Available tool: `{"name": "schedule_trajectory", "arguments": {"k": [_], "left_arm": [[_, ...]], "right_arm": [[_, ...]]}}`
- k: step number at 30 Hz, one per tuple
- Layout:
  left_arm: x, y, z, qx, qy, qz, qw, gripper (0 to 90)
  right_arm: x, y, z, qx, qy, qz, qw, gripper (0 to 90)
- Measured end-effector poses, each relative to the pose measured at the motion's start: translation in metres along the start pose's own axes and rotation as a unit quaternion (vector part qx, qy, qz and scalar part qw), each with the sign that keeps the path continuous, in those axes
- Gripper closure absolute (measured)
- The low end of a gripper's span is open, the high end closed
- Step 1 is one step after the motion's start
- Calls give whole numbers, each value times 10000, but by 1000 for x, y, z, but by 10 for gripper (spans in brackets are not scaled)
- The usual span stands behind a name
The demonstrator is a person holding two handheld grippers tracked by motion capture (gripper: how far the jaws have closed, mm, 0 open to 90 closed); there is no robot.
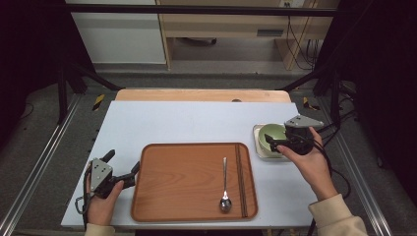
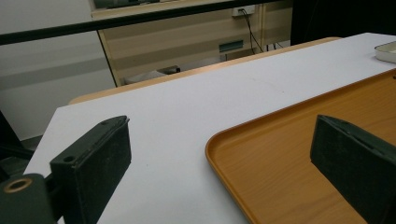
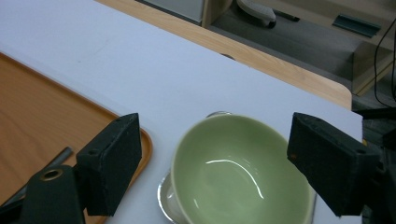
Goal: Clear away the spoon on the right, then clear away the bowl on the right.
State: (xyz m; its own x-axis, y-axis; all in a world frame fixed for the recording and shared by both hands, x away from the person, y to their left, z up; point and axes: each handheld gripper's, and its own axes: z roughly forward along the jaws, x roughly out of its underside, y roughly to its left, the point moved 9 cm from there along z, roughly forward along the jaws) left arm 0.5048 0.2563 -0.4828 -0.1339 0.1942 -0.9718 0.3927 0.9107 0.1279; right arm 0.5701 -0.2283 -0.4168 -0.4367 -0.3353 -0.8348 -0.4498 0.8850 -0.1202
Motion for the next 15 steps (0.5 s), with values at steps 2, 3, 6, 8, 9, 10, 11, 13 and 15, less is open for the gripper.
{"name": "schedule_trajectory", "arguments": {"k": [2,3,6,8,9,10,11,13,15], "left_arm": [[0,0,0,-10,-4,-1,10000,48],[0,1,0,-15,-9,2,10000,47],[-1,1,-1,-35,-39,-4,10000,47],[-2,2,-1,-54,-74,-5,10000,46],[-2,2,-2,-59,-89,-5,9999,46],[-3,2,-2,-69,-99,-13,9999,46],[-3,3,-2,-79,-104,-24,9999,46],[-3,3,-2,-85,-110,-42,9999,46],[-3,4,-3,-94,-118,-56,9999,46]], "right_arm": [[0,-6,0,66,15,19,10000,207],[0,-10,1,88,29,45,9999,211],[1,-21,2,206,85,21,9997,242],[3,-26,3,216,143,106,9996,253],[3,-28,4,231,157,125,9995,261],[4,-31,5,254,170,118,9995,269],[5,-33,5,266,200,165,9993,278],[7,-38,6,286,230,192,9991,307],[9,-43,8,315,281,212,9989,322]]}}
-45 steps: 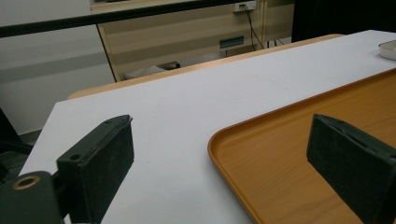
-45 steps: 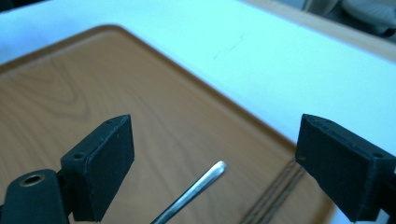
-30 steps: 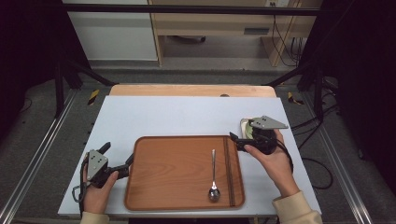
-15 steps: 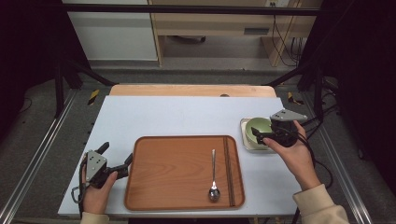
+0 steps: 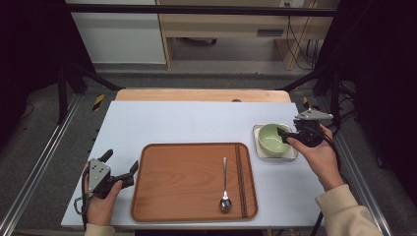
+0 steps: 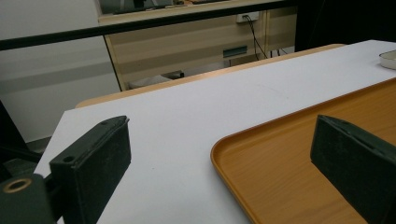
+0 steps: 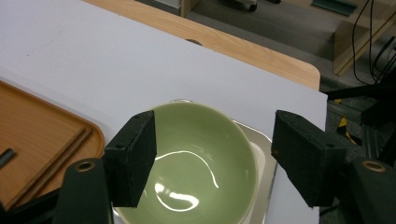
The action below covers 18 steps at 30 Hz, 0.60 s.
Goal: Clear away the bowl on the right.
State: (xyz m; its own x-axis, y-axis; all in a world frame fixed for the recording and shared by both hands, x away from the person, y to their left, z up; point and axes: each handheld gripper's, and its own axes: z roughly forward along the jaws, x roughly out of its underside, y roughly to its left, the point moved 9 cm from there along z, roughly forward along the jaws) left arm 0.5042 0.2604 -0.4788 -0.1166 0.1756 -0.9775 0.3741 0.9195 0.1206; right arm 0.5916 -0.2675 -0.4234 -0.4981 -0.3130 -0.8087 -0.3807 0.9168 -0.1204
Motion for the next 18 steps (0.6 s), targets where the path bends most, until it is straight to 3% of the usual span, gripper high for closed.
{"name": "schedule_trajectory", "arguments": {"k": [7,18], "left_arm": [[0,0,0,-7,-10,10,10000,46],[0,-1,1,0,9,40,10000,47]], "right_arm": [[9,-19,7,145,160,213,9995,413],[31,-31,30,-20,592,632,9962,531]]}}
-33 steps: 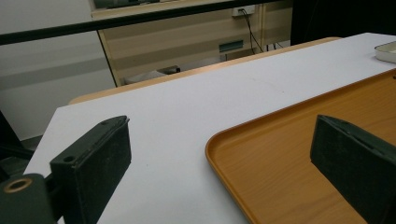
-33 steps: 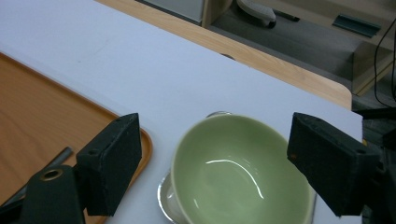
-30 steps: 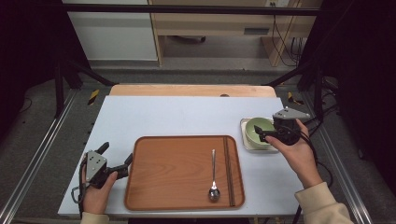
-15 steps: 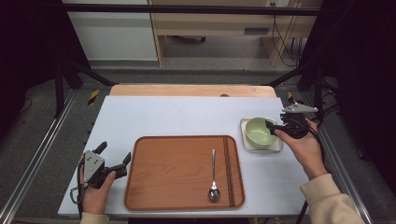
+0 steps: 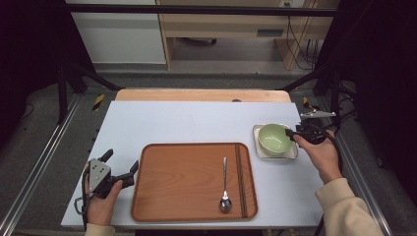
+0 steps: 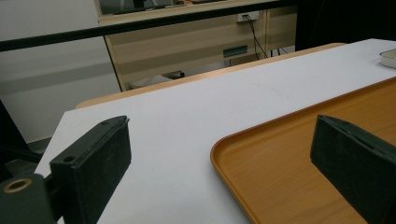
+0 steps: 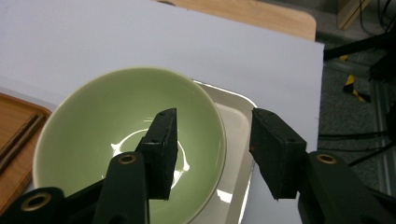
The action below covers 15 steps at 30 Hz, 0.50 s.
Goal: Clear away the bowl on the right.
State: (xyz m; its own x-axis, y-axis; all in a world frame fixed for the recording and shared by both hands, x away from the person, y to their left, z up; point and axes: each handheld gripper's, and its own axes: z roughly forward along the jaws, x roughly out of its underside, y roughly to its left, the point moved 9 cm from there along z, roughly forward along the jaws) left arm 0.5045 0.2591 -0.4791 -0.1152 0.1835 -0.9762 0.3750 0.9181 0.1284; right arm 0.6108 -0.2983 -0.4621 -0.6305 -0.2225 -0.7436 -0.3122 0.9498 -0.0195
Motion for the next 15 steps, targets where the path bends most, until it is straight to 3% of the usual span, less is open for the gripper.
{"name": "schedule_trajectory", "arguments": {"k": [9,15], "left_arm": [[1,0,1,9,21,8,10000,48],[1,-2,1,30,34,27,10000,49]], "right_arm": [[13,-1,21,-230,479,378,9979,602],[18,0,28,-222,741,404,9962,681]]}}
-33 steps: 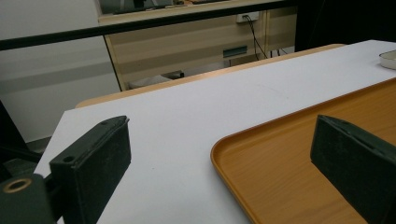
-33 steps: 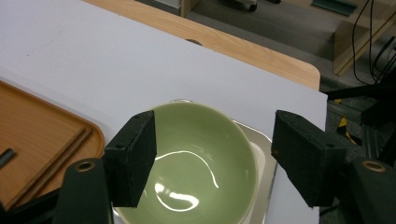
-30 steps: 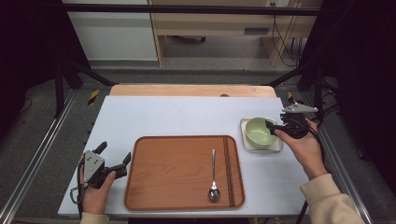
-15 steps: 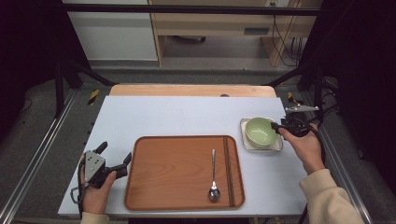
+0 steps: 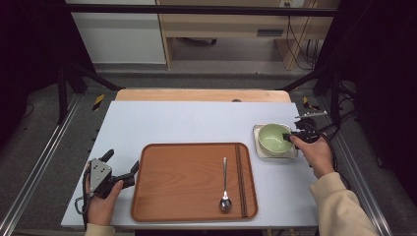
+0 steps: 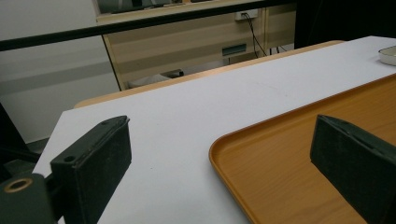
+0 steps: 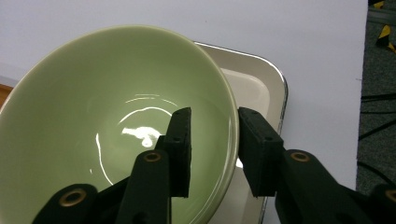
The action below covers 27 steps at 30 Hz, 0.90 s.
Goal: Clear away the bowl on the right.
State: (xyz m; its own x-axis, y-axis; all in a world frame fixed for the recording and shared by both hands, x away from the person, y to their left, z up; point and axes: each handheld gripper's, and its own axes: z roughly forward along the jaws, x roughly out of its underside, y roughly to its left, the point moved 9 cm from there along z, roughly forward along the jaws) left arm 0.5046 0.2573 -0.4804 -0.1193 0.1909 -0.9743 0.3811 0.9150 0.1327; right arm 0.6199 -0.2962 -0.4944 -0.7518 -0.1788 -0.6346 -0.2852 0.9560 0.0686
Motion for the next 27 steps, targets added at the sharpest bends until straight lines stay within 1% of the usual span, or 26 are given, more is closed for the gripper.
{"name": "schedule_trajectory", "arguments": {"k": [2,4,11,12,16,17,18,20,23,25,27], "left_arm": [[0,0,0,1,-3,4,10000,49],[0,0,0,1,-3,0,10000,49],[0,-1,0,6,9,16,10000,50],[0,-1,0,7,9,17,10000,50],[0,0,0,4,6,9,10000,51],[0,0,0,4,4,7,10000,51],[0,0,0,3,2,7,10000,51],[0,0,0,4,3,7,10000,51],[0,0,0,4,0,10,10000,51],[0,0,0,5,1,11,10000,51],[0,0,0,6,9,13,10000,51]], "right_arm": [[1,0,1,12,67,46,10000,708],[2,-1,3,41,90,37,9999,731],[5,-5,6,25,185,83,9998,801],[5,-5,6,-8,197,116,9997,805],[3,-5,6,17,196,233,9995,839],[2,-4,5,-38,158,267,9995,844],[1,-3,4,-129,112,372,9992,845],[1,-2,3,-95,142,365,9992,846],[0,-1,0,-28,89,231,9997,847],[-4,0,-4,32,1,147,9999,844],[-6,0,-8,54,-61,143,9999,845]]}}
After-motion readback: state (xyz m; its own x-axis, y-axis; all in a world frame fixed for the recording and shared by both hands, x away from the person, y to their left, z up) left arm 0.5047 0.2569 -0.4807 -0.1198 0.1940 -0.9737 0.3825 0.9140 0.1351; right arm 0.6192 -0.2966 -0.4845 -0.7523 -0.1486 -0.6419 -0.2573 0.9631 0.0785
